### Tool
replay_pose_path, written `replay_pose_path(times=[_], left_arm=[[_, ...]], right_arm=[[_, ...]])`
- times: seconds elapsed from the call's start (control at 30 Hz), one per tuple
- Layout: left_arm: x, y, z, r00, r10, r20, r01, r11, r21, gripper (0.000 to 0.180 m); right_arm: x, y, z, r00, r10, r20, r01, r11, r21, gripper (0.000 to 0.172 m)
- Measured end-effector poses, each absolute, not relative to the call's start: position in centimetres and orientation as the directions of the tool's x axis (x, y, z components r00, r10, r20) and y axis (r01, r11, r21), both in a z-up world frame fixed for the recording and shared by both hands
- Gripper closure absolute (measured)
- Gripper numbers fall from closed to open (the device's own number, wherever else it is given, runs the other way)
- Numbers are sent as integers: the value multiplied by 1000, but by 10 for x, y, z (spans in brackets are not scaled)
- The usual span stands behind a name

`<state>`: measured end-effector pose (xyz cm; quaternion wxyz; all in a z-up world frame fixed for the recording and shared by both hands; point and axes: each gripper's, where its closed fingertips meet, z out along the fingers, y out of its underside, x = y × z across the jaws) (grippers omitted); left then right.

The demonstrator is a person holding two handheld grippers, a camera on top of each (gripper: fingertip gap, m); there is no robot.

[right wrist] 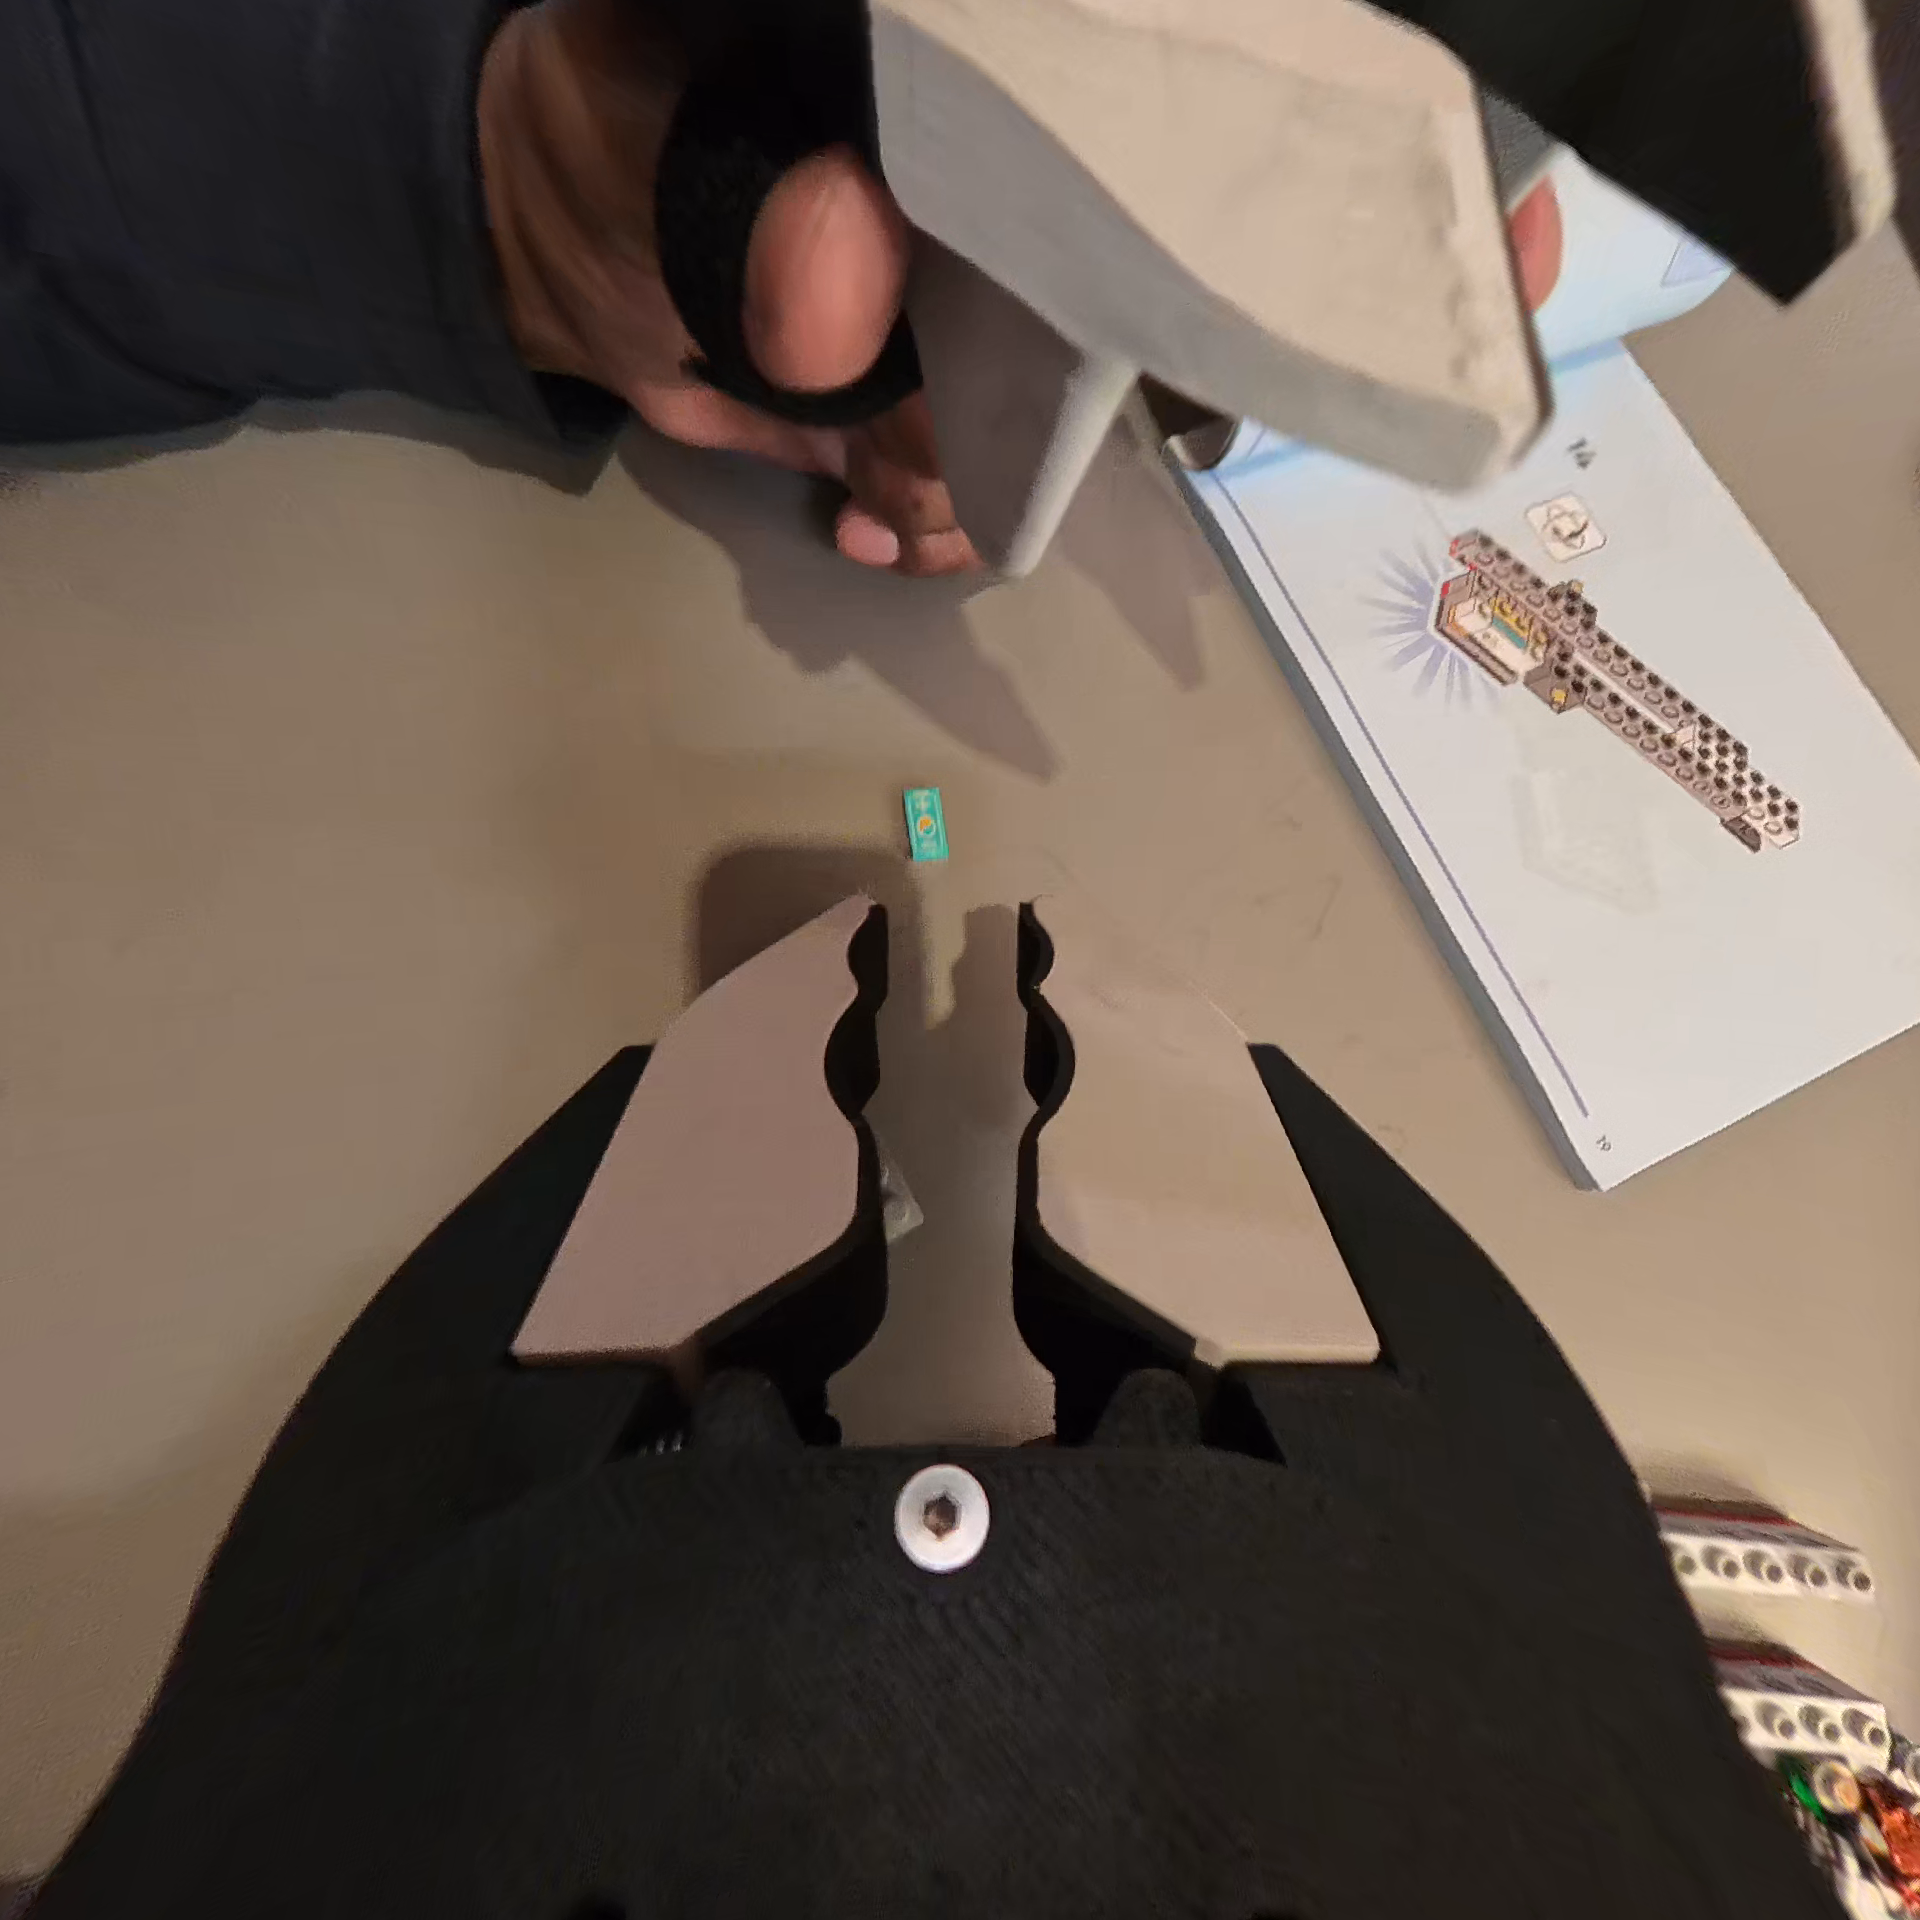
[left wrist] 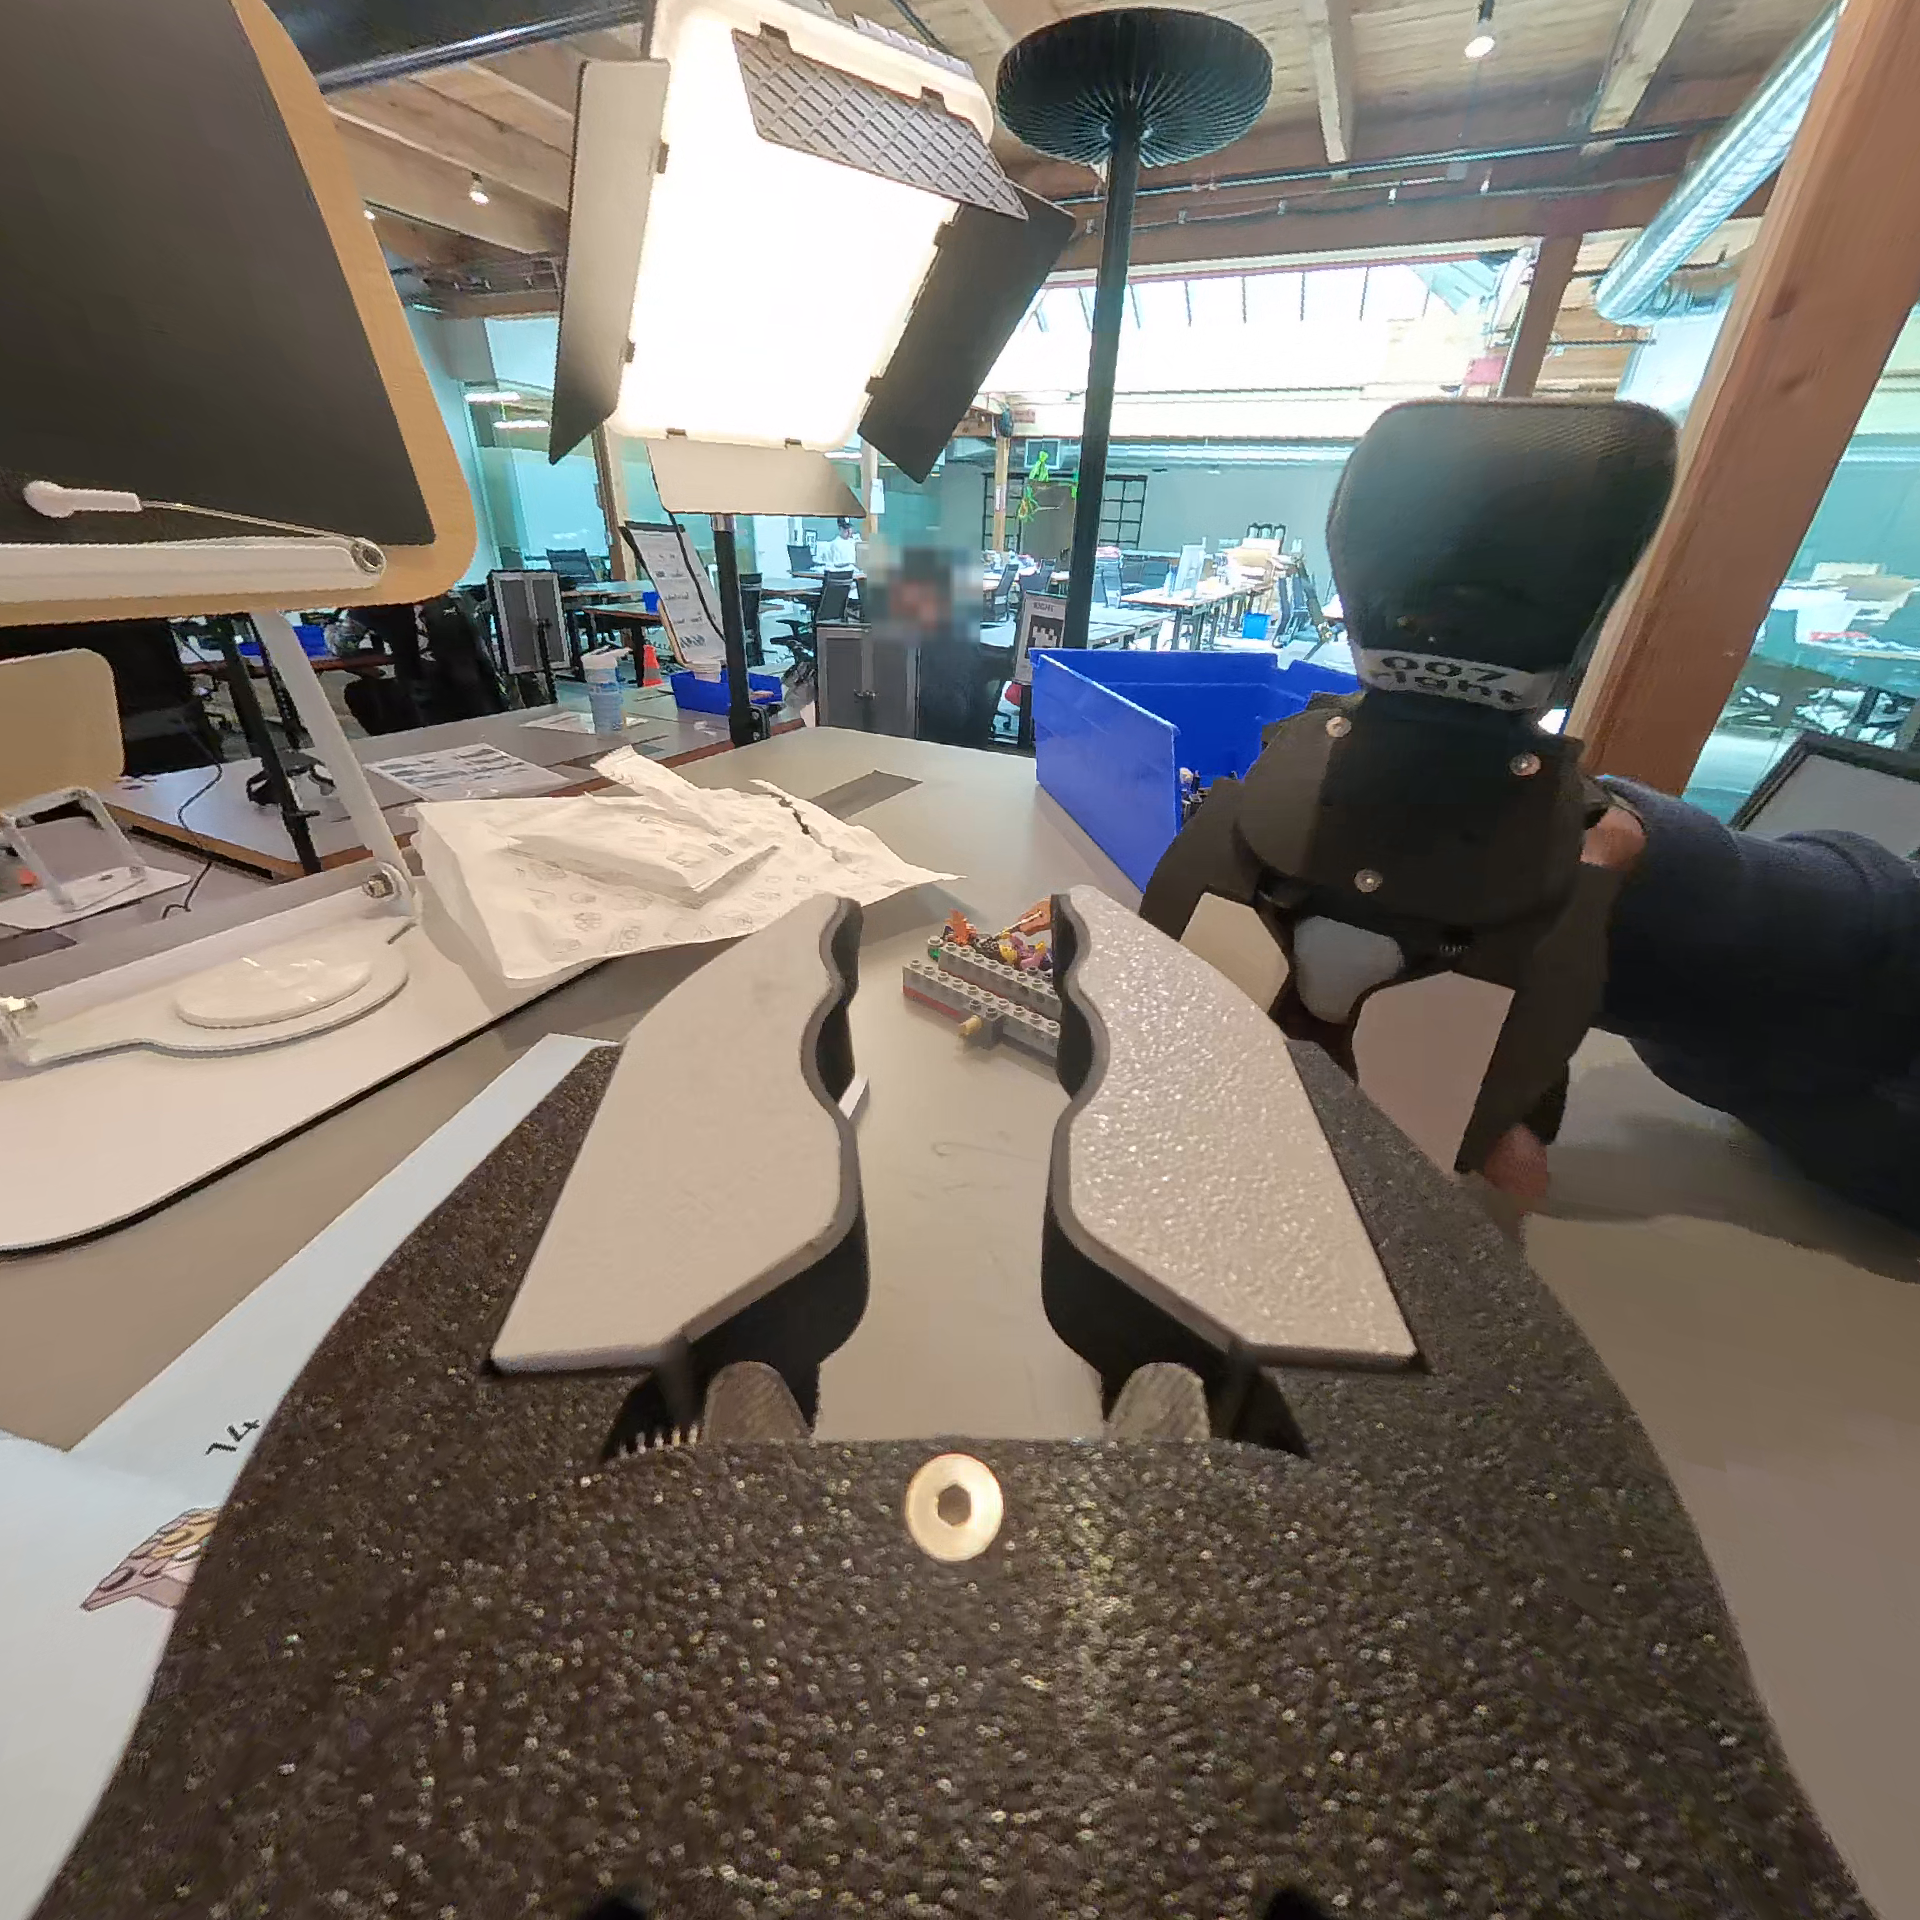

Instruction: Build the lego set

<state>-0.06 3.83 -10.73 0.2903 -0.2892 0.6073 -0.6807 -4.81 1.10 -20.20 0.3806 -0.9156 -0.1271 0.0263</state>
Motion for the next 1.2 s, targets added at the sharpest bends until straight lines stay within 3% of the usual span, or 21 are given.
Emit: replay_pose_path(times=[0.2,0.37,0.6,0.97,1.2], left_arm=[[-1,36,-109,-666,-745,30,43,-78,-996,145],[-1,37,-108,-663,-748,31,45,-81,-996,145],[-2,36,-109,-662,-749,17,47,-64,-997,145],[-4,42,-110,-649,-761,14,40,-52,-998,145],[-4,50,-107,-662,-743,97,4,-132,-991,145]], right_arm=[[-53,-21,-197,943,326,-58,189,-675,-713,141],[-51,-37,-203,940,339,-35,229,-703,-673,132],[-47,-39,-222,944,328,-38,236,-752,-615,143],[-43,-30,-220,954,285,-88,159,-736,-658,149],[-16,-9,-195,987,121,-103,-3,-635,-773,149]])
